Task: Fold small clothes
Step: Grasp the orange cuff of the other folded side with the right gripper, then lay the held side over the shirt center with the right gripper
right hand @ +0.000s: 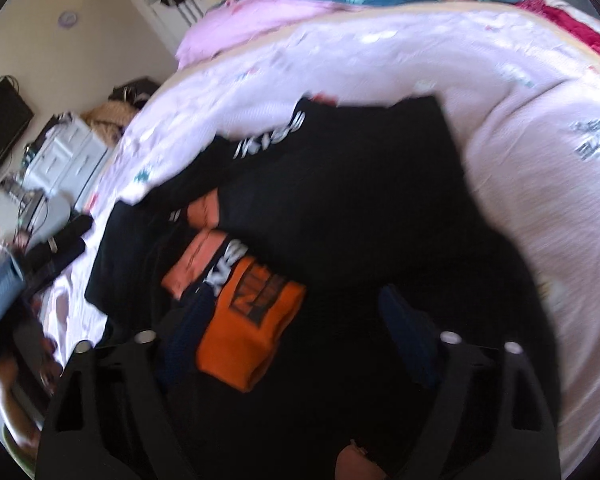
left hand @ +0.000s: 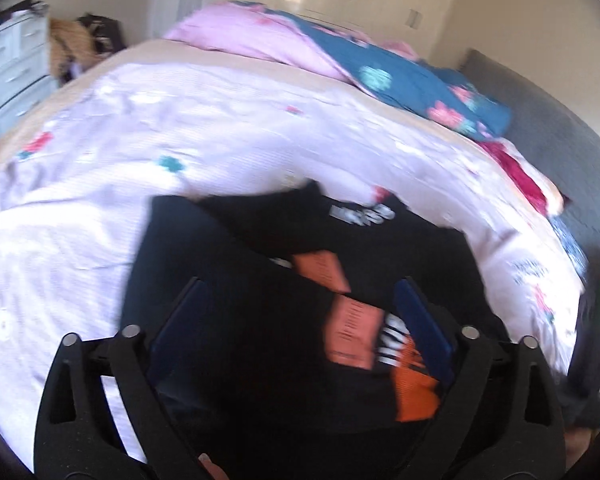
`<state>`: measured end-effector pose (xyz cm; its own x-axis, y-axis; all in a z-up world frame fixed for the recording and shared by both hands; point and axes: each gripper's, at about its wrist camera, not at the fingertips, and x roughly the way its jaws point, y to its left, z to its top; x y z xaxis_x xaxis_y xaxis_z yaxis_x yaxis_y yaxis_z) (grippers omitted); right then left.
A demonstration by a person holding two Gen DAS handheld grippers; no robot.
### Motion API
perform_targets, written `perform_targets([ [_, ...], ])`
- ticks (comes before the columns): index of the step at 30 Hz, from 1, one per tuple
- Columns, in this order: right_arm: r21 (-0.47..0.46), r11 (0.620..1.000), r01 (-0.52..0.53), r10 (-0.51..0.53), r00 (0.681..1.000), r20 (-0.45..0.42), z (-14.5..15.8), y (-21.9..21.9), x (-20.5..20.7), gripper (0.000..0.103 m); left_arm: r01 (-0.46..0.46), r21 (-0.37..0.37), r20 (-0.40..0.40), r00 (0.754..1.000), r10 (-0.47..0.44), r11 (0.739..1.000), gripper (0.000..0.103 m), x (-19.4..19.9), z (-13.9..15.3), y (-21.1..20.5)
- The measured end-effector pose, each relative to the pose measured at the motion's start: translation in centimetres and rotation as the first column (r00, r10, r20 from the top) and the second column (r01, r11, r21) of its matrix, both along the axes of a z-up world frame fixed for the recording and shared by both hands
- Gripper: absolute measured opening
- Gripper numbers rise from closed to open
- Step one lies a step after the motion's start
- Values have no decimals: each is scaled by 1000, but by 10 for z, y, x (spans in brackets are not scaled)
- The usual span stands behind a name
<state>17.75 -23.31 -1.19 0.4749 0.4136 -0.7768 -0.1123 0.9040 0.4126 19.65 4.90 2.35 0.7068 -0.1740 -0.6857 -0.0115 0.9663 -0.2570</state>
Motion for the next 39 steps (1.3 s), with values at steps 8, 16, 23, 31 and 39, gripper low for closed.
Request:
perform_targets([
  [8,-2,1000,-13,13,1000,-28,-24,21,-1,46,-143,-37,-5,990,143,989,92,-3,6,55],
  [16,-4,996,-87,88,995,57,-10,34,-6,7,-291,-53,-6,957,291,955,93,-13,8,104],
  [23,-36,986,-165,168,946,277,60,43,-4,7,-345,-100,-34,938,344,933,93,-16,1,124],
  [31,-40,979,-201,198,884,423,125,37,15,7,-330,-76,-41,944,328,941,93,-10,-2,117],
  [39,-54,994,-99,112,911,397,100,1,31,7,-290,-36,-64,956,287,956,93,1,-12,101],
])
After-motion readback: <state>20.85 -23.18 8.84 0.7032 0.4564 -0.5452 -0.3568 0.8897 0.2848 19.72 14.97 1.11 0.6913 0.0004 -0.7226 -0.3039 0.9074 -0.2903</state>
